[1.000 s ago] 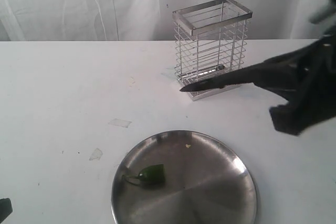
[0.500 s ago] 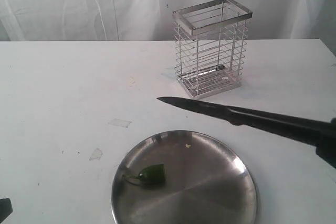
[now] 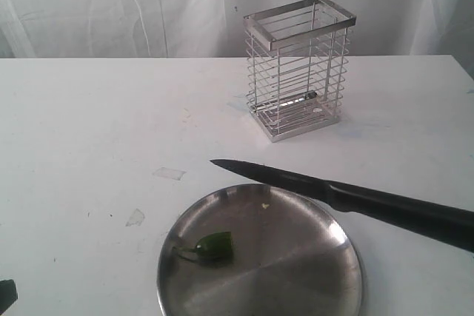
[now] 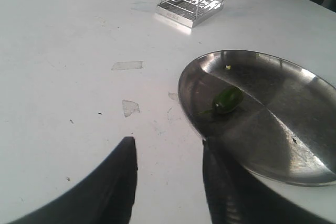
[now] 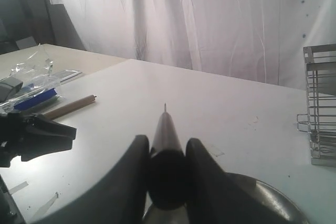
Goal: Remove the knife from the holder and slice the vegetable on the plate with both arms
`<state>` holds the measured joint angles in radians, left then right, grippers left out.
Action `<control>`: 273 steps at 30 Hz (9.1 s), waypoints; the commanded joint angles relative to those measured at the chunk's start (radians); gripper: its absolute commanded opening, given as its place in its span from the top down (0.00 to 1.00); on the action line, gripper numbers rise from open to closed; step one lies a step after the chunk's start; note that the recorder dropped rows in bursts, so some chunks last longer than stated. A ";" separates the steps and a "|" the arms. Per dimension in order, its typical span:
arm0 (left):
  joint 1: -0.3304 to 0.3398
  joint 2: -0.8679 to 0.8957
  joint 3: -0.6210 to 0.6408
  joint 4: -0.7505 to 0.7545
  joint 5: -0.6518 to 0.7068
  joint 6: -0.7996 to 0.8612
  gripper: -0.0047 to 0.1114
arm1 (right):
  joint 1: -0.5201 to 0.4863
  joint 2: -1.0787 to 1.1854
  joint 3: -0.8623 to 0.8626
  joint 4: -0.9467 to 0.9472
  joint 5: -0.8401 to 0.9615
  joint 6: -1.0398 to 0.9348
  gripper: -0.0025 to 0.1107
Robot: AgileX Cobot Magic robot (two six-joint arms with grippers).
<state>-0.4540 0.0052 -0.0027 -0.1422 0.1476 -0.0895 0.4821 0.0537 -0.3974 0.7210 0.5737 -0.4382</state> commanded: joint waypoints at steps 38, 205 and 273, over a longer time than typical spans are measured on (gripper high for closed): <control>0.004 -0.005 0.003 0.009 -0.442 -0.408 0.57 | -0.005 0.274 0.000 0.539 0.013 -0.611 0.98; -0.117 1.243 -0.539 1.887 -0.749 -1.414 0.96 | 0.220 1.058 -0.674 -0.583 0.345 -0.579 0.60; -0.117 0.985 -0.545 1.887 -0.410 -1.554 0.48 | 0.435 1.293 -0.456 -0.959 0.374 0.617 0.98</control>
<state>-0.5693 1.0001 -0.5561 1.7347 -0.2706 -1.5723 0.9190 1.3994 -0.9119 -0.2350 1.0200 0.0766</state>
